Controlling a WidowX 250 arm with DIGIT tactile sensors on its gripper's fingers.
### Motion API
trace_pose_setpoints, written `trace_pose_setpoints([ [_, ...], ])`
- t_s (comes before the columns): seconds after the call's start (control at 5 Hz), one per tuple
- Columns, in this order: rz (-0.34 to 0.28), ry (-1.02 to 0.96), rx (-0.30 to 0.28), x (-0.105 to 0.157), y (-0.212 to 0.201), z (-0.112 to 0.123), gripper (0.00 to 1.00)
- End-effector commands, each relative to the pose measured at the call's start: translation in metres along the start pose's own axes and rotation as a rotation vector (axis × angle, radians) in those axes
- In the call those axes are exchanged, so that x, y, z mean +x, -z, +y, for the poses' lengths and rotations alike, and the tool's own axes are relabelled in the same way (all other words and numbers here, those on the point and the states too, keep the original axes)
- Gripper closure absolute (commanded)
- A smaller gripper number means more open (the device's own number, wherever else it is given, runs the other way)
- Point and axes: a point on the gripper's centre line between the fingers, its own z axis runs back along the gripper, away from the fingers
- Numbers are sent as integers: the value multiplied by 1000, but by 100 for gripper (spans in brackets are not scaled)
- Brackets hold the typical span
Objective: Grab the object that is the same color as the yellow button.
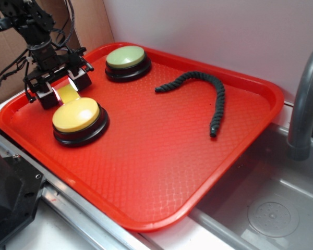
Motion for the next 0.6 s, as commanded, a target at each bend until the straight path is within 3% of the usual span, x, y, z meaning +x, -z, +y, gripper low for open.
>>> trace_pose_setpoints([
  [0.0, -44, 238, 13, 5, -63, -4, 100],
  [0.2, -35, 445, 19, -9, -105, -19, 100],
  [0.4, 24, 676, -5, -35, -135, -36, 100],
])
